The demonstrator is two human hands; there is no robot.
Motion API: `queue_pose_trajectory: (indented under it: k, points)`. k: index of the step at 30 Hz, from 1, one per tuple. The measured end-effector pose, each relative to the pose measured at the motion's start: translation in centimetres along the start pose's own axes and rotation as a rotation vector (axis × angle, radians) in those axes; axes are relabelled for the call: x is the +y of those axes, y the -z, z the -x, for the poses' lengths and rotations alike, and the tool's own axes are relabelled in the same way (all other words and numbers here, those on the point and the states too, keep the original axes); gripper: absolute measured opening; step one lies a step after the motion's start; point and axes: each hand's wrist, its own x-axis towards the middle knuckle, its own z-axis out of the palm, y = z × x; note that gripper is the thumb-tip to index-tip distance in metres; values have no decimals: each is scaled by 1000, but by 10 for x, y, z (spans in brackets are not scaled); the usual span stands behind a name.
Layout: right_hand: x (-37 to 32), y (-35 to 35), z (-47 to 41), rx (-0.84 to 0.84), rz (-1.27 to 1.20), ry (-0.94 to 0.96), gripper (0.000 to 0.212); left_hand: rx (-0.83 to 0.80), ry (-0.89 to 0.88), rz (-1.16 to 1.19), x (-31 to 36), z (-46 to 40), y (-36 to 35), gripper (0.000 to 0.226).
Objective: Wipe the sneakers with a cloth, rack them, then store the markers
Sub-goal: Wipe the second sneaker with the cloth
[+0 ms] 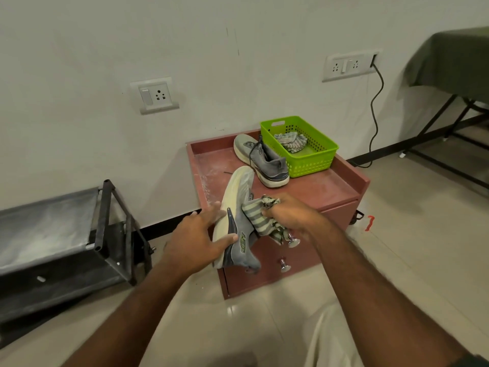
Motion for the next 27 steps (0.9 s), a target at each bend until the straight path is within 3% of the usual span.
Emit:
queue_pose_trajectory:
  k: [3, 5, 7, 13, 16, 21, 27]
  points:
    - [10, 5, -9, 256, -69, 15, 26, -38, -107, -103, 2, -13, -7, 86]
    - [16, 4, -14, 472, -117, 118, 46, -60, -147, -160, 2, -20, -12, 82]
    - [13, -3, -12, 566, -32, 268, 58, -52, -160, -132, 2, -22, -19, 81]
    - [-7, -47, -35, 374, 314, 549, 69, -11, -226, -178, 4, -23, -32, 79]
    - [-8, -60, -40, 336, 471, 558, 66, -8, -201, -196, 1, -23, -31, 74]
    - [1, -63, -3, 227, 507, 510, 72, 14, -159, -258, 3, -10, -28, 55]
    - [26, -61, 22, 205, 570, 490, 75, 11, -145, -312, 8, 6, -22, 52]
